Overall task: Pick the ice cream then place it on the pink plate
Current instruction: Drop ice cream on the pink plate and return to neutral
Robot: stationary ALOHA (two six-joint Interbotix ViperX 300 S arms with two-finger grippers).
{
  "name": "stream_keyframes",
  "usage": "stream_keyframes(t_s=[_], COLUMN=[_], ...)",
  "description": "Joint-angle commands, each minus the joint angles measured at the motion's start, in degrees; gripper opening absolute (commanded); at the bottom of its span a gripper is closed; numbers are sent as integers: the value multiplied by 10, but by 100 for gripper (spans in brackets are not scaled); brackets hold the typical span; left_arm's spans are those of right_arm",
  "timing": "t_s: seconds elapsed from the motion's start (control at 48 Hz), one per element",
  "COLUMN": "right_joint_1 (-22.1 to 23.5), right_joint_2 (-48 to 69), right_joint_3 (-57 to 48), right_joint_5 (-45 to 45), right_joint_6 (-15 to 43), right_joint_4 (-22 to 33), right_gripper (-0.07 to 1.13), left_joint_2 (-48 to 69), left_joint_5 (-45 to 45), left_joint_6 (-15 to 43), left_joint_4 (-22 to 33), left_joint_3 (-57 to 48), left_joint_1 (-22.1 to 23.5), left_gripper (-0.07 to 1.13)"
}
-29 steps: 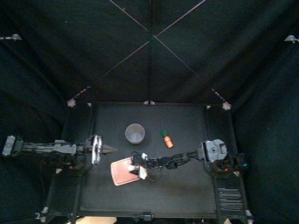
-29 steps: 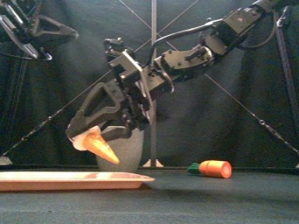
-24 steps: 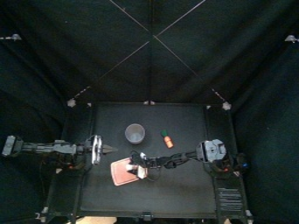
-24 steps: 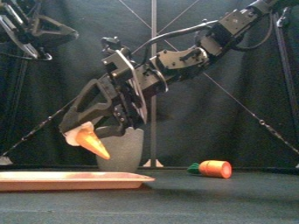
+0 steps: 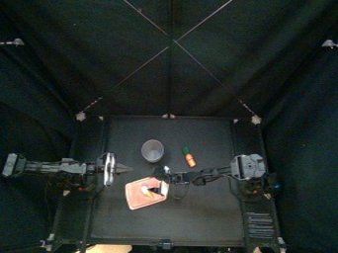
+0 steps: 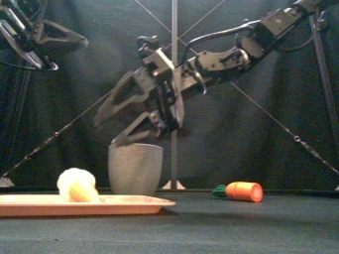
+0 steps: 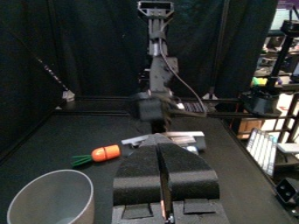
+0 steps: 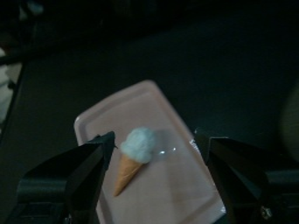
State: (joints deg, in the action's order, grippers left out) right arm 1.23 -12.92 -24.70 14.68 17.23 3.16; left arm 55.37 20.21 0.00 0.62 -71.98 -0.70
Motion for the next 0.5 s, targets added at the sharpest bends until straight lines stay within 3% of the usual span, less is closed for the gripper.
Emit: stream_keyframes(t_s=[0.021,0.229,0.5], right_joint_1=[29,43,11], right_joint_2=[116,293,482], right_joint_3=[-61,-188,-303], right_joint_5=[41,73,76], right_joint_6=[0,-4,-4], right_joint_4=[12,40,60], right_gripper=[105,105,105], left_joint_2=[0,2,6], left_joint_5=[3,3,3], left_joint_6=[-1,-1,-1], left_joint_4=[1,1,1], left_joint_3=[5,6,6], left_joint_1=[-3,-6,-9], left_gripper=[-1,-1,-1])
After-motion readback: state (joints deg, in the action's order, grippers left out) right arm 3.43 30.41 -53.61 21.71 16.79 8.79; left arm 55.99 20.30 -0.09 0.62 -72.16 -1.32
